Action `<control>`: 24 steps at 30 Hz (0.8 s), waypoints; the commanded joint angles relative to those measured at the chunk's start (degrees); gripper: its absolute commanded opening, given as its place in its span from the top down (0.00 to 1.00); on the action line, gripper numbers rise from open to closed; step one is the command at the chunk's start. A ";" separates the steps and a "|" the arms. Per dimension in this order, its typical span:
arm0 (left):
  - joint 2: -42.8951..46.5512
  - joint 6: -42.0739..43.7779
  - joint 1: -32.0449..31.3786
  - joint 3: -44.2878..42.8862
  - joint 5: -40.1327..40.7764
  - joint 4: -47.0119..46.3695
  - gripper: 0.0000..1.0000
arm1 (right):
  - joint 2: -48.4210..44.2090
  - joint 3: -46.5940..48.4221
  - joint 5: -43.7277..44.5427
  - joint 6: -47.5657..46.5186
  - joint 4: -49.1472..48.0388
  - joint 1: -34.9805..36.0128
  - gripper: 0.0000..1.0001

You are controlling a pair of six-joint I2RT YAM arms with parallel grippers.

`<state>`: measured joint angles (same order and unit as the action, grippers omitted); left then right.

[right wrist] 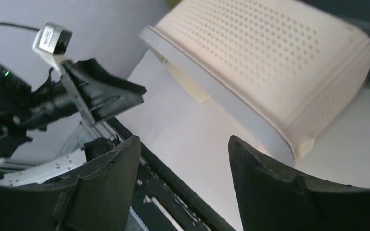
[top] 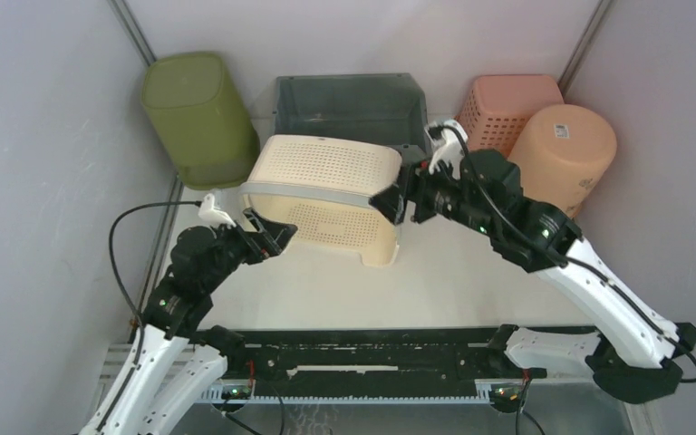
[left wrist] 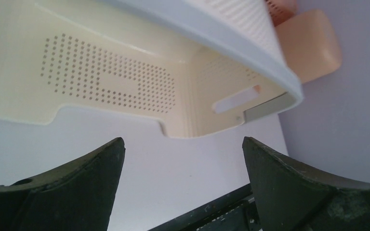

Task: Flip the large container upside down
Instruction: Turn the container upside down at the center of the board.

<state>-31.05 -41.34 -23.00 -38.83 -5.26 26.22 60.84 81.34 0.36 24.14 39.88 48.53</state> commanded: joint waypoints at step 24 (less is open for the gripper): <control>-6.86 -7.77 -27.62 12.63 29.02 -8.00 0.27 | 62.31 56.92 -15.31 0.05 12.49 -22.42 0.29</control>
<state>-33.82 -45.47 -47.35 -28.23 14.57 27.16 124.40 136.11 -12.91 23.42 54.02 26.06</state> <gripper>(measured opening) 0.760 0.712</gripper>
